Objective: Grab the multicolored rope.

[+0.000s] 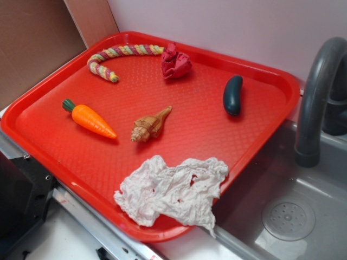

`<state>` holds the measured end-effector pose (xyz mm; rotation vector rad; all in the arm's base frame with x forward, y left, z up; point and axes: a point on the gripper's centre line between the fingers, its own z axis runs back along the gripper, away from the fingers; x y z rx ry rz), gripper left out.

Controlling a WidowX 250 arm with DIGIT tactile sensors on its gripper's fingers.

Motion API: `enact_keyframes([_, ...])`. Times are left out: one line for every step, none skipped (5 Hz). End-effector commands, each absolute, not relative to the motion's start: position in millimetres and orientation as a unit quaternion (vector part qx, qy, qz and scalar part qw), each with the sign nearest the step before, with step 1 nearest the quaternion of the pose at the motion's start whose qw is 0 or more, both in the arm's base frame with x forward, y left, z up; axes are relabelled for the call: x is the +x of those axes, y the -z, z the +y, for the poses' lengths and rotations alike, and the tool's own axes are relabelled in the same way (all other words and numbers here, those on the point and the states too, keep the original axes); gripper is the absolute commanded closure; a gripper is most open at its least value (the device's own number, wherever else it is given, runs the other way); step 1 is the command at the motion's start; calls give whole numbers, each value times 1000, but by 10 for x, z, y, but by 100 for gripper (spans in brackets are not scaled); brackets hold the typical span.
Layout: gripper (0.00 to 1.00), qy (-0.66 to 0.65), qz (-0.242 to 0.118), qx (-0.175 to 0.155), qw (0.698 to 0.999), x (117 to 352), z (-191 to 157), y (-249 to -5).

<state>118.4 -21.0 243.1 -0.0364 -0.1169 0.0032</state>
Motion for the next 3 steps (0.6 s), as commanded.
enact_keyframes([0,-2,-58,-18,998,1184,-210,-2431])
enact_keyframes([0,-63,-93,-37,993,1420,51,-2327])
enact_keyframes([0,-138,-141,-11,980,1598,312,-2153])
